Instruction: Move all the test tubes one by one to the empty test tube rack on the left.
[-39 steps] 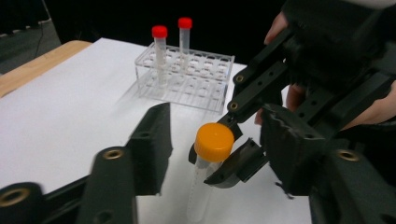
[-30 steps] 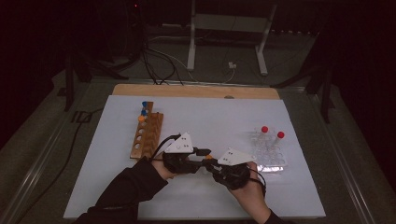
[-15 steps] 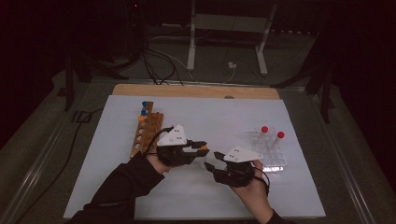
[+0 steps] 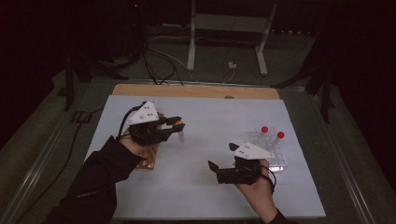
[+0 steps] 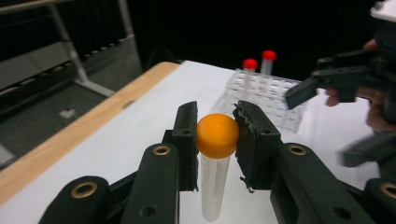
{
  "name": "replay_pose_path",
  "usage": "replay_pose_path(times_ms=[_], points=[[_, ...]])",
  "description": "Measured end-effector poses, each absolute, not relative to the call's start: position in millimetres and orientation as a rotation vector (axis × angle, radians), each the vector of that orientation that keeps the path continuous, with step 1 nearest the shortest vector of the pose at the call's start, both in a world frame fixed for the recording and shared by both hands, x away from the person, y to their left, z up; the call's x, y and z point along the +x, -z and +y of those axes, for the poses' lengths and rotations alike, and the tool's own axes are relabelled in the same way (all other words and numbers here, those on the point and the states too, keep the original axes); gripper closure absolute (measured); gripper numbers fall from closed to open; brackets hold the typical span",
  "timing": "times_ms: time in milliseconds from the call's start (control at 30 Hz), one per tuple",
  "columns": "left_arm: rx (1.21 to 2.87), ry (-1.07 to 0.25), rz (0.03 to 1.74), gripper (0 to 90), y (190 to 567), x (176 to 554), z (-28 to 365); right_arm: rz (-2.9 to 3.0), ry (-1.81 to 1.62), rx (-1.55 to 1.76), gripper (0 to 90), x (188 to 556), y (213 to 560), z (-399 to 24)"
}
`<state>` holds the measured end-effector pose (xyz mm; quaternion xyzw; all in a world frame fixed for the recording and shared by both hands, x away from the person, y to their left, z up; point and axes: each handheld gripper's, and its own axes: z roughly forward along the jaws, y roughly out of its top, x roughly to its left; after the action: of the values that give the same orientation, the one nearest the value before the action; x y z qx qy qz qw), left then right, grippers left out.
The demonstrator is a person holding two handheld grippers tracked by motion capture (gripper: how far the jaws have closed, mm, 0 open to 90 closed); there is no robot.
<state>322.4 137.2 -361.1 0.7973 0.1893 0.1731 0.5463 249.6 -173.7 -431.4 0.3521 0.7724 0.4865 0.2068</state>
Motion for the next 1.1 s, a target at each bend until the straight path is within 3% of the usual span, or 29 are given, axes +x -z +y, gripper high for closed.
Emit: replay_pose_path(times_ms=[767, 1100], points=[[1.866, -0.602, 0.707, 71.8, 366.7, 341.8, 228.4, 2.147, -1.388, 0.969, 0.0, 248.0, 428.2, -181.8], [1.835, -0.616, 0.784, 71.9, 388.9, 353.5, 244.7, 2.147, -1.388, 0.954, 0.0, 247.3, 428.4, -181.8]])
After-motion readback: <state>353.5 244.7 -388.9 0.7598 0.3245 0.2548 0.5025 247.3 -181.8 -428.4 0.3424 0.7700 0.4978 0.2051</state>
